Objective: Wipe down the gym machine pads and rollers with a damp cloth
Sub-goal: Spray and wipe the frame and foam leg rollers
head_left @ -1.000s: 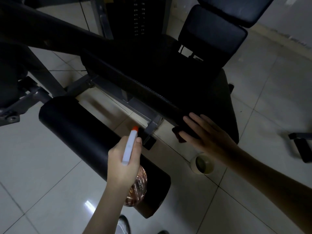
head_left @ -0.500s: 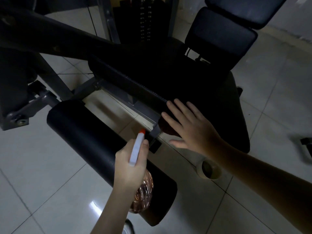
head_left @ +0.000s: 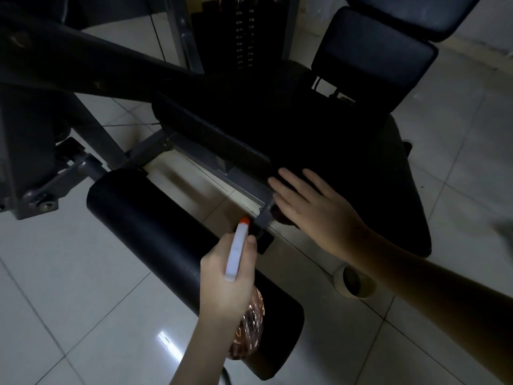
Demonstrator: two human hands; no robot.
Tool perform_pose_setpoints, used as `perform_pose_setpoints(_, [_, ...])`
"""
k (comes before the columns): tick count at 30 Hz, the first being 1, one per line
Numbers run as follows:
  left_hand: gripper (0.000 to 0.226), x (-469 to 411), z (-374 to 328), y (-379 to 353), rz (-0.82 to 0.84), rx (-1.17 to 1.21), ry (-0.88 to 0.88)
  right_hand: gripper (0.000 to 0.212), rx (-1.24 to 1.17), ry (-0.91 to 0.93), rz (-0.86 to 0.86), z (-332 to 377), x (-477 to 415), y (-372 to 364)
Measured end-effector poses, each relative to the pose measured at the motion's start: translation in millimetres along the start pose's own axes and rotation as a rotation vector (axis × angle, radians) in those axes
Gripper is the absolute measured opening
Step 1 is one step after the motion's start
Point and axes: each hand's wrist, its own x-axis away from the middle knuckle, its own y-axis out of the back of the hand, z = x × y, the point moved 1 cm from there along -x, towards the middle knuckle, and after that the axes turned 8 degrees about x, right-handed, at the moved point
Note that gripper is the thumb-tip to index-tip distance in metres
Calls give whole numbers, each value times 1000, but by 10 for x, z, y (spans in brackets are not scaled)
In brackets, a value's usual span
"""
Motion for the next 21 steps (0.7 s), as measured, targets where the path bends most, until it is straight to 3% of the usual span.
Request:
perform_pose_setpoints(4, [51, 4, -23, 88, -42, 54, 13, 48, -195, -58, -67, -158, 279, 41])
perform_pose_setpoints(7, [49, -16, -46, 146, -81, 95, 27, 46, -168, -95, -67, -121, 107, 22])
perform_pose_setpoints(10, [52, -51, -63, 144, -110, 103, 46, 57, -124, -118, -9, -45, -268, -33])
perform_pose_setpoints(17, [20, -379, -227, 150, -126, -3, -9, 75, -310, -230, 35, -88, -796, -15])
perform_pose_setpoints(21, [20, -590, -303, 191, -138, -76, -45, 75, -355, -221, 30, -106, -752, 7])
